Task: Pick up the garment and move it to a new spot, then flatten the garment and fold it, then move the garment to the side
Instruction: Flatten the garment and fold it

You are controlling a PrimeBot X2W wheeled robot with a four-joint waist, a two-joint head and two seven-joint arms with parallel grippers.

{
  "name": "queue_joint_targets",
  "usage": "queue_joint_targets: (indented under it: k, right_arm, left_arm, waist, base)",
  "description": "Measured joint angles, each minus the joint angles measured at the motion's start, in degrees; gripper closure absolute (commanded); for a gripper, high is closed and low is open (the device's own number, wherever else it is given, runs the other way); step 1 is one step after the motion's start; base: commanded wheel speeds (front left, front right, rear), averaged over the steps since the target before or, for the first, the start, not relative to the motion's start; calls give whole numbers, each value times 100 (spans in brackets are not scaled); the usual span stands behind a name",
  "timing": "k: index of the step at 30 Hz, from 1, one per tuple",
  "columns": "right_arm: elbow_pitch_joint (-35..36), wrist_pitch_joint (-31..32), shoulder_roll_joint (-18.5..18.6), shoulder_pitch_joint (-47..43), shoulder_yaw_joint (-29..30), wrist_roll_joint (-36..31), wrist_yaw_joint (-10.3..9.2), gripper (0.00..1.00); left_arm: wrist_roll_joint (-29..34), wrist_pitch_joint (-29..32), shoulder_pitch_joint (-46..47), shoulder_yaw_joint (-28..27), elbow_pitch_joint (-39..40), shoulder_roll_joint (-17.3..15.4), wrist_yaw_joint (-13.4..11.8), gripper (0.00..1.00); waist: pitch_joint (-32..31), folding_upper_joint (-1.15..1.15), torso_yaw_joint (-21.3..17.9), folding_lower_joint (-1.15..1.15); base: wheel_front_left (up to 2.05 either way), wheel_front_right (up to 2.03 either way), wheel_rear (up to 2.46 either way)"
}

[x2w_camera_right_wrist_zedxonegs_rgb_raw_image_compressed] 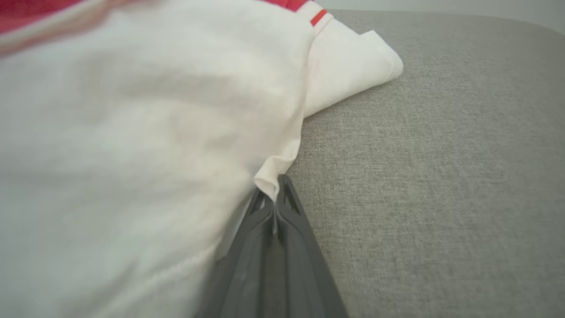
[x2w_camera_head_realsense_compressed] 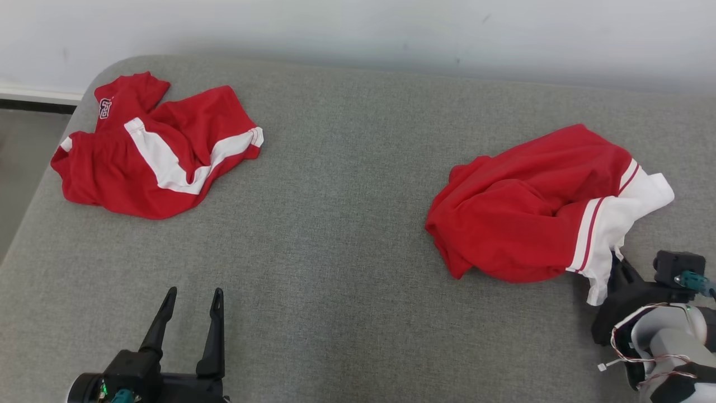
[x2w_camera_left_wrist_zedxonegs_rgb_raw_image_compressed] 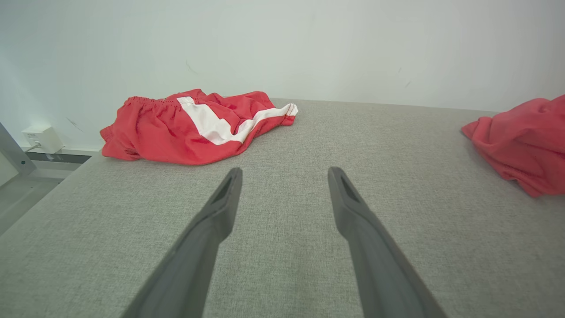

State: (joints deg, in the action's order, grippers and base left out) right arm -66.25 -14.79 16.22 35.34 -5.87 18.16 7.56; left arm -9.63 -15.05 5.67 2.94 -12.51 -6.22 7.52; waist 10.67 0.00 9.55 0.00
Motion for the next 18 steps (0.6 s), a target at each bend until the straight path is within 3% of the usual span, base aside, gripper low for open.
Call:
queue_joint_targets:
  k: [7,18]
  right_arm:
    - [178,-20,380,-135,93,216,0,100]
    - [1001,-34,1538,-625,1018,458,0,100]
  left_arm:
    - [2,0,-116,-108,-21,43,1,0]
    - [65,0,-272,-164,29,124,1,0]
  waist:
    - [-179,0,-89,0]
    - [-493,0,-326,0]
  base:
    - [0,0,0]
    - [0,0,0]
